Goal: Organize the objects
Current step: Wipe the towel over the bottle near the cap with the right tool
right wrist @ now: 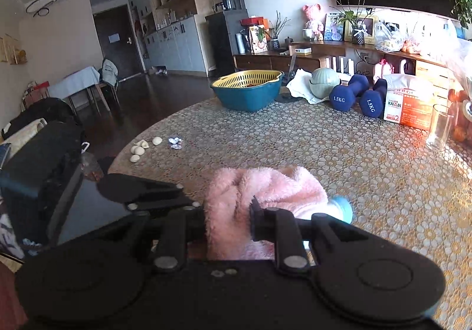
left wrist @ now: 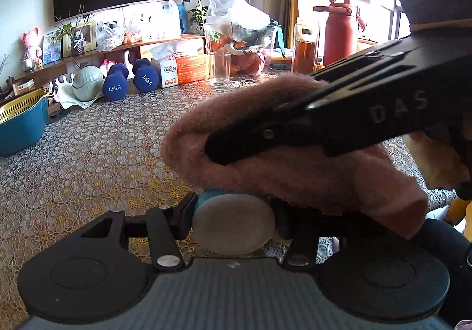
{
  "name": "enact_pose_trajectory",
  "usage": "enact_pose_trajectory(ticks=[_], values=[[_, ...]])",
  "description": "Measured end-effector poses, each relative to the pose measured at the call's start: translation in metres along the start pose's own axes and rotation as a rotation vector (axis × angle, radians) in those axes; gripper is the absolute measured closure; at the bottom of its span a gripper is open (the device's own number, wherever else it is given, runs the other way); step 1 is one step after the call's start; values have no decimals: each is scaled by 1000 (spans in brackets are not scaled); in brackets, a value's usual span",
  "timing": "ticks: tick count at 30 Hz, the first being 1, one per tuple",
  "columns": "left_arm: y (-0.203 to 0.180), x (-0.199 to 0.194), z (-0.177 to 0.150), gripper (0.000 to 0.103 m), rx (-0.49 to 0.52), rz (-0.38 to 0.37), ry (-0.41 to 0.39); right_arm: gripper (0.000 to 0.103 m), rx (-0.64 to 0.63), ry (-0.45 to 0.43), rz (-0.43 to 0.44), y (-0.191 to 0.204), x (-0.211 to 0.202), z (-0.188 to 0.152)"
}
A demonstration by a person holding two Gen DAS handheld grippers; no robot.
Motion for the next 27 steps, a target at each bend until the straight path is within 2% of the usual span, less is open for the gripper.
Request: enact_pose_trajectory(ticks=[6, 11, 19, 27], values=[[1, 0, 0, 50, -10, -12, 2, 80, -19, 63, -47, -22, 24, 11], [0, 3, -5, 50, -5, -18, 18, 80, 16, 87, -94, -46, 37, 13], [2, 5, -7, 50, -14, -24, 22, 80, 83, 85, -139, -76, 41, 12], [2, 7, -10, 49, -26, -41, 31, 79, 119, 68, -176, -80, 37, 7]])
Point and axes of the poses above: each gripper's, at about its wrist camera, not at the fingertips, and x roughly the way its jaws point, y to its left, z to its top, the point moved 9 cm from there along x, roughly the way its jaws point, and after that the axes turned 12 degrees about y, right-handed, at the moved point
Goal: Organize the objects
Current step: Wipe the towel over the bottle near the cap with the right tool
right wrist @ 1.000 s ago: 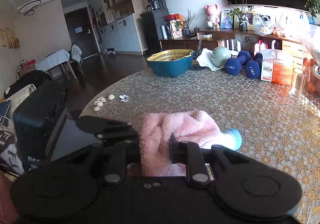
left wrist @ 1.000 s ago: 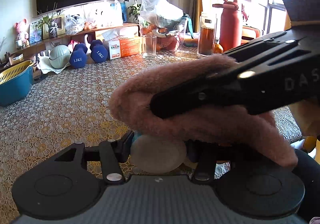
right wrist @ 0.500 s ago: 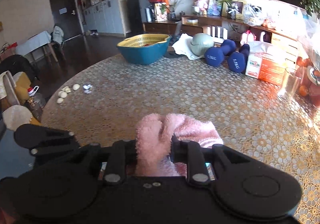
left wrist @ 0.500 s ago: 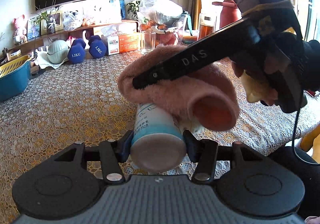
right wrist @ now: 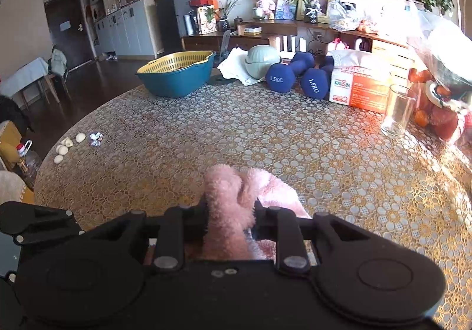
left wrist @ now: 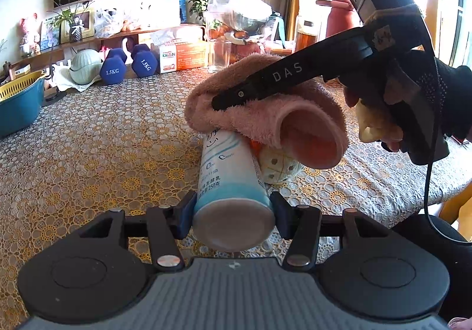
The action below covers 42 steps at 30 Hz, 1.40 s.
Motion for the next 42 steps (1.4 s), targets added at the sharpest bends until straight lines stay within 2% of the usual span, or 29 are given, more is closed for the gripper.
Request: enact_pose_trajectory(ticks=[4, 6, 7, 13, 16, 17, 19, 22, 26, 30, 32, 36, 42], values=[[-2, -2, -4, 48, -7, -40, 10, 79, 32, -9, -7, -5, -6, -7], [-2, -2, -7, 39, -20, -48, 11, 79, 32, -9, -20, -8, -10, -10], [-1, -3, -7, 39, -30, -50, 10, 79, 35, -9, -22, -9, -12, -11], [-2, -3, -5, 38, -70, -84, 20, 79, 49, -11, -51, -16, -22, -22], [-6, 0, -5, 39, -61, -69, 32, 79, 60, -13, -65, -19, -26, -28], [-7, 0, -5, 42, -56, -64, 32, 79, 61, -14, -73, -20, -27, -30], [-8, 0, -4, 50, -47, -53, 31, 82, 51, -23, -136, -25, -33, -32], [-9, -1, -4, 50, -42, -46, 29, 83, -1, -57, -239, -24, -52, -32], [-10, -2, -4, 50, -34, -36, 23, 83, -94, -126, -174, 9, -83, -27], [-10, -3, -1, 50, -31, -34, 20, 83, -175, -154, -36, 52, -97, -27], [-10, -3, 0, 50, -27, -32, 20, 84, -206, -131, 28, 71, -93, -32], [-11, -2, -2, 50, -13, -23, 29, 84, -244, -71, 77, 94, -75, -46], [-12, 0, -5, 50, -5, -17, 42, 84, -184, -35, 103, 85, -59, -52]])
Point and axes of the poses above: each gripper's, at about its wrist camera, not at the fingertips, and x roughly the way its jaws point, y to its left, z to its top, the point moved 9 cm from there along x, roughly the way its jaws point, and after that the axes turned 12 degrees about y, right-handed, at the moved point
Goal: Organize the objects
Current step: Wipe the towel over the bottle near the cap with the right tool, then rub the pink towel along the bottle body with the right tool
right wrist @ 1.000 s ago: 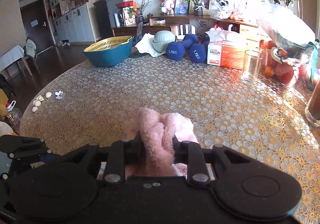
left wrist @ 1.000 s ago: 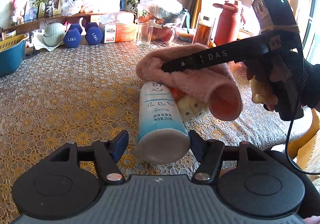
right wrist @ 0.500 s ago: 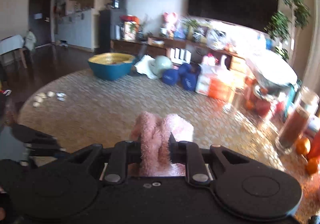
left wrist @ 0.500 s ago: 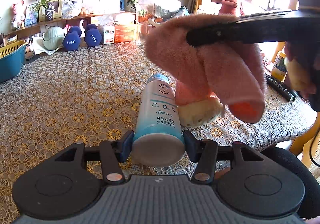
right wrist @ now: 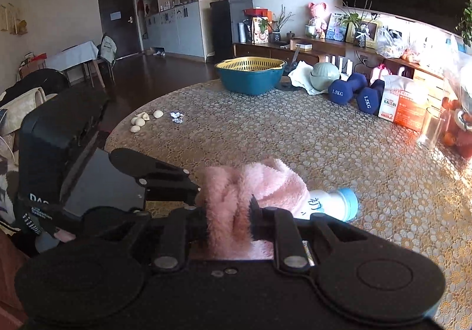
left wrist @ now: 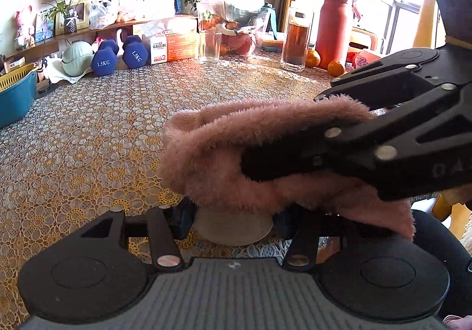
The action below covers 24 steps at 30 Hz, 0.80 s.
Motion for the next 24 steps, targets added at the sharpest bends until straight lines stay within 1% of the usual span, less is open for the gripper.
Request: enact_pose_trajectory(ticks=[6, 10, 20, 24], values=[[1, 0, 0, 50, 0, -2, 0, 83, 44, 10, -28, -18, 7, -3], [1, -2, 2, 50, 1, -5, -7, 83, 52, 17, -57, -32, 11, 3], [1, -3, 4, 50, 5, -12, -13, 83, 69, 58, -145, -77, 26, 16], [2, -3, 4, 50, 3, -19, -14, 83, 102, 73, -185, -97, 31, 18]])
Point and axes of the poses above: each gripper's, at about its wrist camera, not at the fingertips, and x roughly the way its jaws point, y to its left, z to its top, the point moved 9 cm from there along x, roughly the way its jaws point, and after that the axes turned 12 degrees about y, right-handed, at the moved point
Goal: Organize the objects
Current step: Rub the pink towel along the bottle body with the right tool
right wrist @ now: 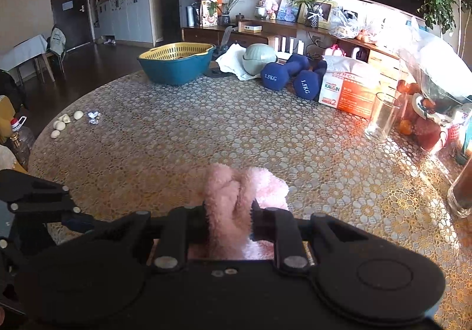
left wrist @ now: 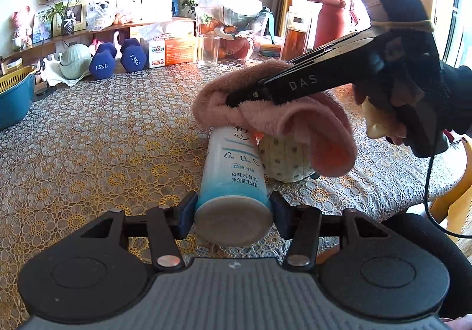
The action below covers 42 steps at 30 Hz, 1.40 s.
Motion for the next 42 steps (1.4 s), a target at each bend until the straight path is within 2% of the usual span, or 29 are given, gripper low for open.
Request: enact_pose_trajectory(ticks=[4, 8, 10, 14, 20, 27, 31, 36, 42], values=[[1, 0, 0, 50, -5, -4, 0, 83, 55, 3, -7, -16, 4, -3], [1, -1, 0, 50, -3, -3, -3, 83, 101, 9, -118, -34, 2, -9], [1, -1, 0, 50, 1, 0, -6, 83, 123, -10, -130, -39, -7, -10], [1, -1, 1, 50, 2, 2, -8, 83, 103, -82, -81, -29, -40, -8], [1, 0, 1, 50, 2, 4, -6, 83, -10, -149, 20, 21, -74, -4], [2, 1, 0, 50, -3, -4, -2, 83, -106, -150, 124, 76, -77, -17], [1, 1, 0, 50, 4, 2, -2, 83, -142, -106, 184, 99, -66, -28], [0, 2, -2, 50, 0, 2, 2, 84, -102, -82, 204, 96, -53, -31], [2, 4, -4, 50, -4, -2, 11, 83, -59, -65, 176, 75, -39, -29]])
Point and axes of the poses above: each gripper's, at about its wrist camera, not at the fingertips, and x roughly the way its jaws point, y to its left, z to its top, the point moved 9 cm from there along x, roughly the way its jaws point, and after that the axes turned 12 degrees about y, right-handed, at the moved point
